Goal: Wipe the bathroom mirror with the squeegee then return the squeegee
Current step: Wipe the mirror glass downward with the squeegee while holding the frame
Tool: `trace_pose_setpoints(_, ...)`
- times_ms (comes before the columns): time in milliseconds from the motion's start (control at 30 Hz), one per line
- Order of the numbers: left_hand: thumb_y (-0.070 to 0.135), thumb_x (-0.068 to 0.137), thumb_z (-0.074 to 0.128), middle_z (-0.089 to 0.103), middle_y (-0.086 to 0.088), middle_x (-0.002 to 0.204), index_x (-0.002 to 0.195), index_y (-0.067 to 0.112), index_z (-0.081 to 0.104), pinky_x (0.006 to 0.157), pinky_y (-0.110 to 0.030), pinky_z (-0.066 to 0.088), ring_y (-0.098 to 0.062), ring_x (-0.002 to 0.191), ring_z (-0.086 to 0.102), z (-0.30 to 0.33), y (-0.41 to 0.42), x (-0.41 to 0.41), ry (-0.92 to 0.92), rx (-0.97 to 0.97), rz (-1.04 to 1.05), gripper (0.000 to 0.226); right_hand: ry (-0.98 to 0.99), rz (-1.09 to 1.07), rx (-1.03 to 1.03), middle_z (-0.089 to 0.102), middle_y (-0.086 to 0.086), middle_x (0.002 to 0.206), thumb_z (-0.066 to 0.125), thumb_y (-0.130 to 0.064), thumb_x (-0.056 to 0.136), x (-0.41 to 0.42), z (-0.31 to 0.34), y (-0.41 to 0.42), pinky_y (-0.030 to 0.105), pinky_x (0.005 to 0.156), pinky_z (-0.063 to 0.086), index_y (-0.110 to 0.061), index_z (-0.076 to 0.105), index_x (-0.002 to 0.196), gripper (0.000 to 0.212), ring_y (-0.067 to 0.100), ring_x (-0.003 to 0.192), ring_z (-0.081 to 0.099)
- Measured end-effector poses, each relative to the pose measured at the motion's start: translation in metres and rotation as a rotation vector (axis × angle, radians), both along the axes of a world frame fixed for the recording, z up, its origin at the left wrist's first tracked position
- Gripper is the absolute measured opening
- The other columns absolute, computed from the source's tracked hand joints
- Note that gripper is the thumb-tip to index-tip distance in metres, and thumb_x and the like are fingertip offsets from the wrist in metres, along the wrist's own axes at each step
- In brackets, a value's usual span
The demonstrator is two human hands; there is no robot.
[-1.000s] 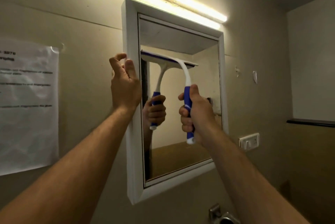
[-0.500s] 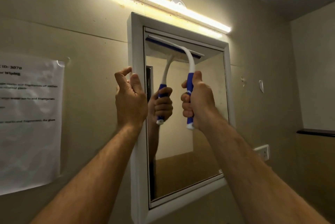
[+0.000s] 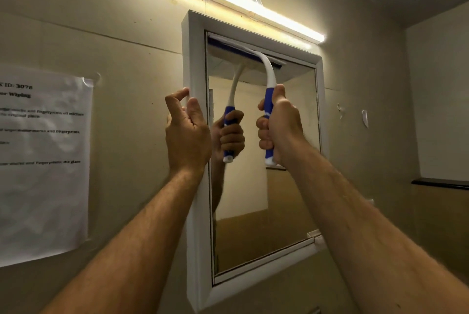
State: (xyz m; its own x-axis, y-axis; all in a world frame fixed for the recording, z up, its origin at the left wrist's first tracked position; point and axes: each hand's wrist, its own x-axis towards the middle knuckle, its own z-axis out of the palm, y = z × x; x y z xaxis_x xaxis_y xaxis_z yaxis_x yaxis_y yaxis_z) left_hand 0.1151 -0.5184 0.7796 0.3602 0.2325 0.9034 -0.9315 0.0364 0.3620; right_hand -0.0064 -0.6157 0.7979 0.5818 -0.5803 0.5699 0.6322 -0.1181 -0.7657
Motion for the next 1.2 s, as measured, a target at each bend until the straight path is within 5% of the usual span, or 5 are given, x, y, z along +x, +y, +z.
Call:
trace_pose_setpoints(167, 0.044, 0.100, 0.028, 0.061, -0.024, 0.100, 0.132, 0.029, 0.029, 0.046, -0.022, 0.041, -0.019, 0.064, 0.057, -0.008, 0.001, 0.002, 0.010, 0.049, 0.026, 0.035, 0.058, -0.022, -0.013, 0.040, -0.007, 0.048, 0.031, -0.061, 0.097, 0.007, -0.044, -0.003, 0.020, 0.034, 0.028, -0.016, 0.053, 0.087, 0.051, 0.008, 0.036, 0.030)
trace_pose_setpoints(500, 0.052, 0.098, 0.022, 0.052, -0.006, 0.128, 0.142, 0.044, 0.022, 0.064, -0.036, 0.056, -0.015, 0.081, 0.059, -0.031, 0.002, 0.000, 0.051, 0.083, 0.039, 0.044, 0.097, -0.045, -0.013, 0.041, -0.005, 0.049, 0.029, -0.059, 0.098, -0.010, -0.067, -0.004, 0.020, 0.036, 0.030, -0.016, 0.053, 0.088, 0.051, 0.008, 0.037, 0.032)
trace_pose_setpoints(667, 0.059, 0.092, 0.019, 0.058, -0.016, 0.091, 0.143, 0.050, 0.020, 0.049, -0.030, 0.046, -0.020, 0.058, 0.045, -0.050, 0.003, 0.003, 0.069, 0.082, -0.012, 0.052, 0.134, -0.019, 0.009, 0.040, -0.004, 0.049, 0.029, -0.060, 0.098, -0.006, -0.088, 0.003, 0.020, 0.038, 0.028, -0.015, 0.052, 0.088, 0.052, 0.009, 0.038, 0.030)
trace_pose_setpoints(933, 0.051, 0.098, 0.025, 0.053, 0.011, 0.102, 0.141, 0.050, 0.025, 0.047, -0.028, 0.043, -0.021, 0.057, 0.044, -0.072, 0.002, 0.001, 0.098, 0.052, -0.046, 0.043, 0.197, -0.092, -0.023, 0.044, -0.004, 0.050, 0.029, -0.058, 0.097, -0.019, -0.146, -0.001, 0.021, 0.036, 0.031, -0.012, 0.055, 0.090, 0.054, 0.008, 0.037, 0.035)
trace_pose_setpoints(1200, 0.053, 0.096, 0.023, 0.061, -0.008, 0.097, 0.142, 0.048, 0.027, 0.048, -0.027, 0.042, -0.020, 0.057, 0.044, -0.075, 0.003, 0.001, 0.091, 0.043, -0.031, 0.046, 0.188, -0.108, -0.027, 0.044, -0.004, 0.051, 0.029, -0.057, 0.098, -0.019, -0.120, 0.002, 0.020, 0.037, 0.031, -0.013, 0.054, 0.088, 0.052, 0.008, 0.038, 0.035)
